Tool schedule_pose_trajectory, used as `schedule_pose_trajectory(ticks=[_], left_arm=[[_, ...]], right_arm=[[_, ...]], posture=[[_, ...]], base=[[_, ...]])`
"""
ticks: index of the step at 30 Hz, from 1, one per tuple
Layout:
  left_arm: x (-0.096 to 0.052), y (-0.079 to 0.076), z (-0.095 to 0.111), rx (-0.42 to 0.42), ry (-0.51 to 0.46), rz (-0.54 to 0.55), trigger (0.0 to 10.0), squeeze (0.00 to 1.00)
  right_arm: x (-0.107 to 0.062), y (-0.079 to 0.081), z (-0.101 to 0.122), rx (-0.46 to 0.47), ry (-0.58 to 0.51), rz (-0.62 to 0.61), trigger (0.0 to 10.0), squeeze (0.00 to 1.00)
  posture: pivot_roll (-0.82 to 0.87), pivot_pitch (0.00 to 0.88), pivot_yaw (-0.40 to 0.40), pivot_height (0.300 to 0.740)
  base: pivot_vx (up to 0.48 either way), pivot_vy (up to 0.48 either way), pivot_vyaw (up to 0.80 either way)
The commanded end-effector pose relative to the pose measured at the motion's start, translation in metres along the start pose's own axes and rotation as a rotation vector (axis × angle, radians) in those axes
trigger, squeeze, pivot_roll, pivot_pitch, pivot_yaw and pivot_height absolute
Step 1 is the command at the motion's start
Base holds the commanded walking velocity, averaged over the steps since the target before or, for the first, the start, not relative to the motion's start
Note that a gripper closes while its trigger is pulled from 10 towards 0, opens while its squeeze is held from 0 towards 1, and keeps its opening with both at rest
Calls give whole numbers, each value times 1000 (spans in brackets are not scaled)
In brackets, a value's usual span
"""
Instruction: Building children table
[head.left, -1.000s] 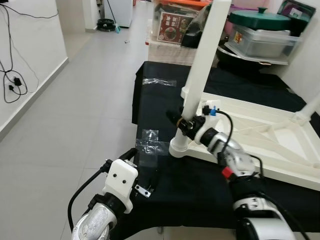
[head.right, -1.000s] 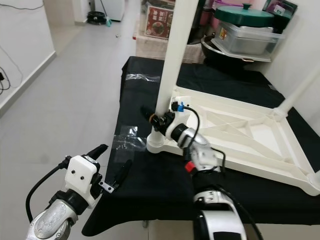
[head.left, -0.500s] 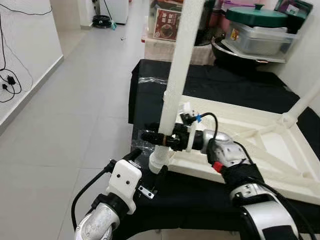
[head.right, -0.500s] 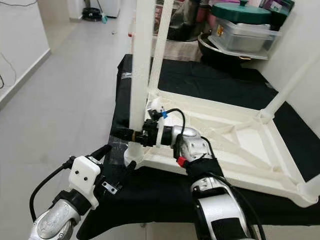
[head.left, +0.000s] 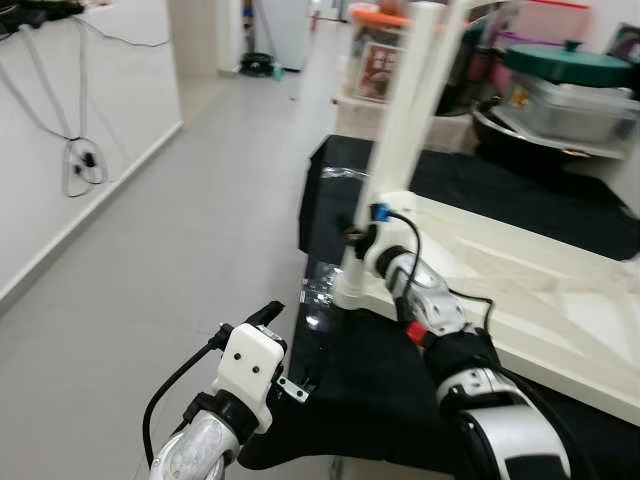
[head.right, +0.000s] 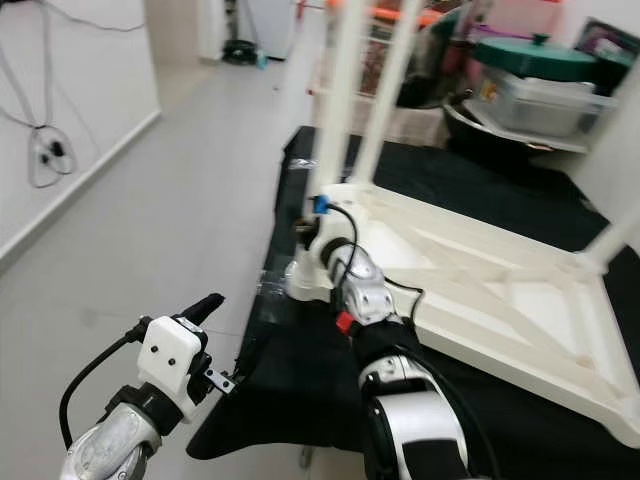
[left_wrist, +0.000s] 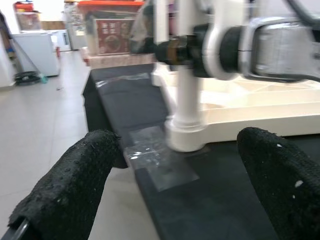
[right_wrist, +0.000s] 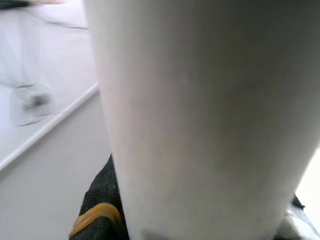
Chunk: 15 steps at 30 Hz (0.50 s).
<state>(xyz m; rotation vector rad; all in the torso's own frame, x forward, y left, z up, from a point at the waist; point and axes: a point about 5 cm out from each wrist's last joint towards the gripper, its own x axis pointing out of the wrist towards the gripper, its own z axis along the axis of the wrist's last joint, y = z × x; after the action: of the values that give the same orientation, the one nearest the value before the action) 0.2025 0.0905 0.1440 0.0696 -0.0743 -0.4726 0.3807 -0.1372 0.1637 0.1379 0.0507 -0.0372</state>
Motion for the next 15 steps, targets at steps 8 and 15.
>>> schedule_pose_trajectory(ticks=[8,15], left_arm=[[2,-3,-1,0,1,-9,10000,0],[2,0,-1,9,-4,15,10000,0]], right_arm=[[-23,13,-24,191,70,-222,10000,0],[-12,35,10,203,-125,75,10000,0]], posture=[[153,0,-148,740],[148,0,-160,740]], base=[[0,0,0],[0,0,0]])
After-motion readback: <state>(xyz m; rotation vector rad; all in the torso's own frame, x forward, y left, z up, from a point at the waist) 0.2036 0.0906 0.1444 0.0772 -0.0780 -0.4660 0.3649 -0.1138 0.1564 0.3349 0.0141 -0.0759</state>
